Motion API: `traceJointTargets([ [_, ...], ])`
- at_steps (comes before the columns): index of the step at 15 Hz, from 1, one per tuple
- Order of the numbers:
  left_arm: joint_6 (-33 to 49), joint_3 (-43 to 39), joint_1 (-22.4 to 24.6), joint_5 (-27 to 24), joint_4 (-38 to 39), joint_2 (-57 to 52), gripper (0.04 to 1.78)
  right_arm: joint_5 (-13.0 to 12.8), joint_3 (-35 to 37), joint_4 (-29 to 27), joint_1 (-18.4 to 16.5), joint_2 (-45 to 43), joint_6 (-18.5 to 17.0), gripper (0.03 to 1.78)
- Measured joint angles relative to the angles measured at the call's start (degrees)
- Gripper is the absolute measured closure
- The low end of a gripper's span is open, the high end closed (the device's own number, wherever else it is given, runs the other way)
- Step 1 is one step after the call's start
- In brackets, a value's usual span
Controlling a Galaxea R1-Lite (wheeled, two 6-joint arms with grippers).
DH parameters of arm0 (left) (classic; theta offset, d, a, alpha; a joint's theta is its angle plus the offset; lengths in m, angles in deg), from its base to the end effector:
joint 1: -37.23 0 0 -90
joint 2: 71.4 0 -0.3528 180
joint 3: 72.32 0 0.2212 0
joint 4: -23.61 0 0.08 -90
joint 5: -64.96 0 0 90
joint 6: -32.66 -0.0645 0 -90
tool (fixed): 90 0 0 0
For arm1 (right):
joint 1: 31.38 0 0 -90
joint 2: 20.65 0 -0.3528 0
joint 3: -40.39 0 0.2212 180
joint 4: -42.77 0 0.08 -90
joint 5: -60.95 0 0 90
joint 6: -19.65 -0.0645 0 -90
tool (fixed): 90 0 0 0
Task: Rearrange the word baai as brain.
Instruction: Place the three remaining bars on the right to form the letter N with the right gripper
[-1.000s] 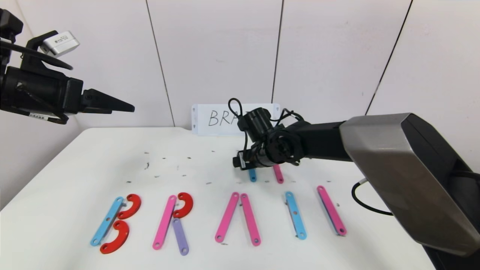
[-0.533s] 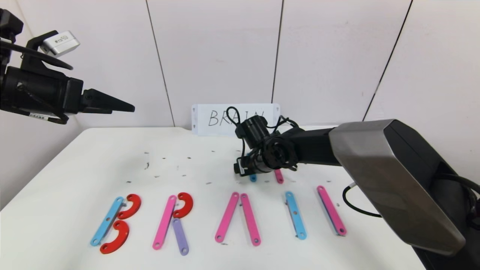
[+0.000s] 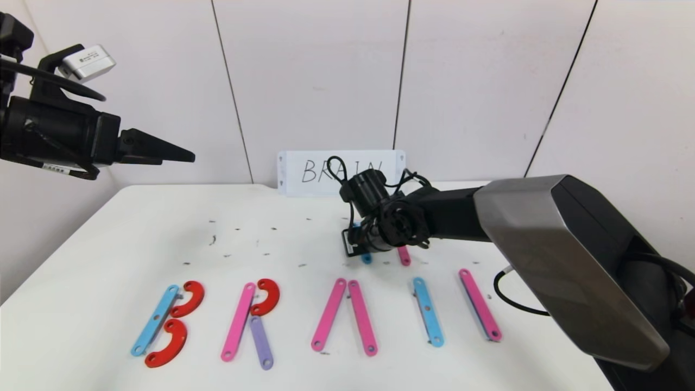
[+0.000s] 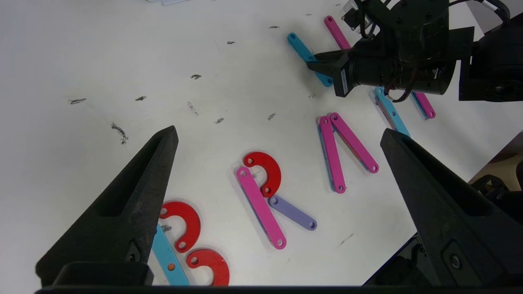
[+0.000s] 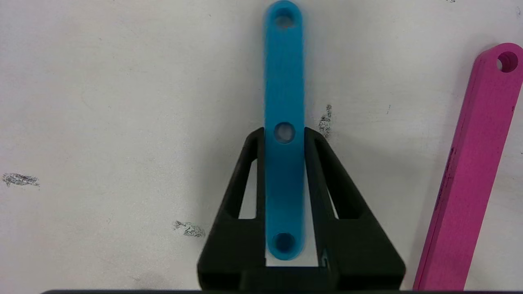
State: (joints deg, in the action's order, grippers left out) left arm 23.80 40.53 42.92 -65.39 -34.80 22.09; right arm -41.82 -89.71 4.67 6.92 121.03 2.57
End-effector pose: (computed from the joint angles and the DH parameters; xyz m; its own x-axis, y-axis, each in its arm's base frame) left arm 0.3330 -0.0088 0.3441 0.6531 -0.5856 -0.4801 0.5163 0.8082 -0.2834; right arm 0.4687 0.3520 0.0654 0.6322 0.2176 -0.7436 -0.2948 0.9551 0.0289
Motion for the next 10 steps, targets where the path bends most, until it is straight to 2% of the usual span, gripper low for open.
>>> traceJointTargets([
  [1,0.02,0.00,0.00,0.00,0.00,0.00,0.08,0.00,0.00,-0.01,0.00,0.00,0.00,1.54],
  [10,0.02,0.00,0.01,-0.02,0.00,-0.05,0.08,0.01,0.06,-0.37,-0.18,-0.66,-0.01,1.54],
])
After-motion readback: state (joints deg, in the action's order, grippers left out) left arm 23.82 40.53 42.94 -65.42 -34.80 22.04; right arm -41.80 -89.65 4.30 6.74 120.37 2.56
